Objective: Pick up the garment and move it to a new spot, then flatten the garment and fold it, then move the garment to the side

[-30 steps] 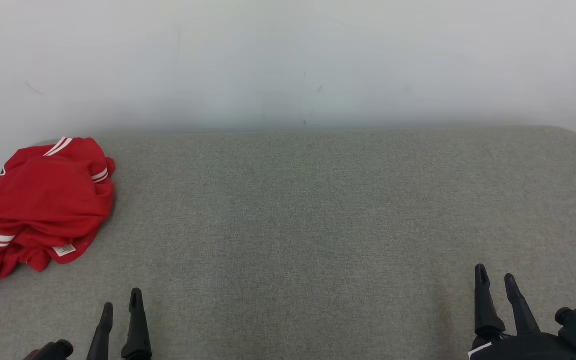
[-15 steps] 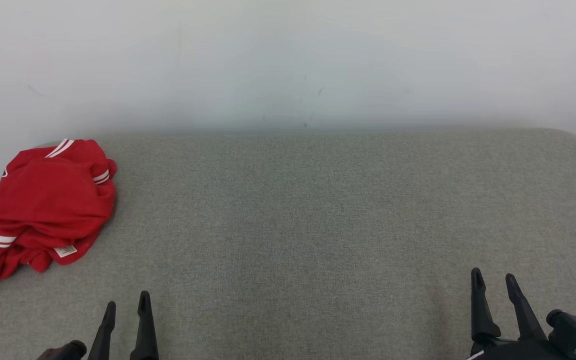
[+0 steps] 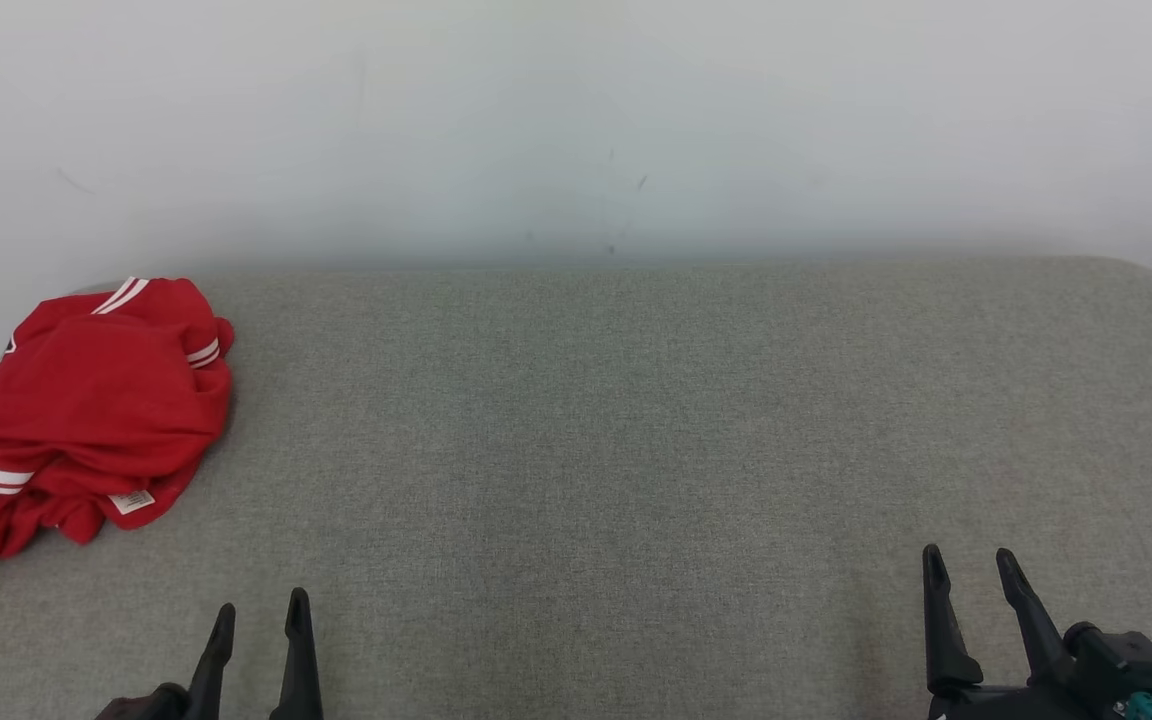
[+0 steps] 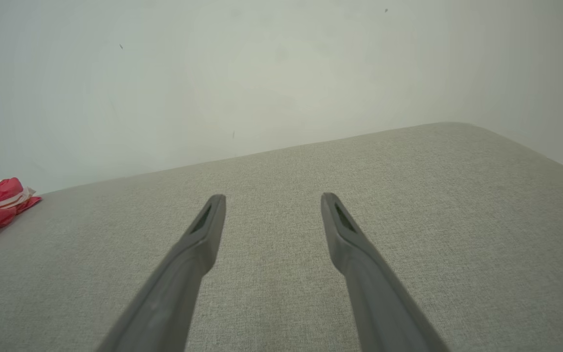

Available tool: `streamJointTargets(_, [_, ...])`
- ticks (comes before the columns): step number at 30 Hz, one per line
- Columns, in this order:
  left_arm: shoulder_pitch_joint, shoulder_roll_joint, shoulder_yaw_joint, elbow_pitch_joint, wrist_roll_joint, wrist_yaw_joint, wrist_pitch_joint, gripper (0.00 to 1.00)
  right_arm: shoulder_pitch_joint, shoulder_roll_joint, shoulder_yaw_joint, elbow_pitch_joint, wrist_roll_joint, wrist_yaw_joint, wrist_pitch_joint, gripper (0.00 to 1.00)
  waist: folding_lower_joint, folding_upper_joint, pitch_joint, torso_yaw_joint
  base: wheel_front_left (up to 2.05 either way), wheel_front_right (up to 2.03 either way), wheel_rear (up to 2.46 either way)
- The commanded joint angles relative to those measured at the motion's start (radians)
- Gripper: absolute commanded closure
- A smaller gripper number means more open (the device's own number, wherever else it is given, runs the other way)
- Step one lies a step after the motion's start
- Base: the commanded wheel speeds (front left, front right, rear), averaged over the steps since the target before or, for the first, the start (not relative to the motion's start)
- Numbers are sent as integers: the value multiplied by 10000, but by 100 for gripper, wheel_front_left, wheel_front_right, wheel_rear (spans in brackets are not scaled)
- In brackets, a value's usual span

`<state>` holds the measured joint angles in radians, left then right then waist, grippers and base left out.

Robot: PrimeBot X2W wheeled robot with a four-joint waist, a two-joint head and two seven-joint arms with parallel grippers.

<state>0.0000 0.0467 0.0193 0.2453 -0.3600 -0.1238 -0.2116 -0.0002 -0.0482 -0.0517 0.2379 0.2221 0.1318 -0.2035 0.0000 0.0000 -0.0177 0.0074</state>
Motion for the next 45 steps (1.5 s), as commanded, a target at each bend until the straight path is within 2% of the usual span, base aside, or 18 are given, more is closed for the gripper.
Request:
streamJointTargets(1, [-2, 50, 38, -26, 201, -31, -99, 0, -20, -30, 15, -47, -232, -16, -76, 0, 0, 0, 6, 2, 0, 0, 0])
streamJointTargets(27, [136, 57, -50, 202, 1739, 57, -564, 0, 74, -34, 244, 56, -1951, -21, -568, 0, 0, 0, -45, 40, 0, 0, 0])
streamJointTargets(45, [82, 56, -53, 427, 1393, 153, -544, 0, 137, -32, 287, 84, -1874, -21, -388, 0, 0, 0, -68, 83, 0, 0, 0])
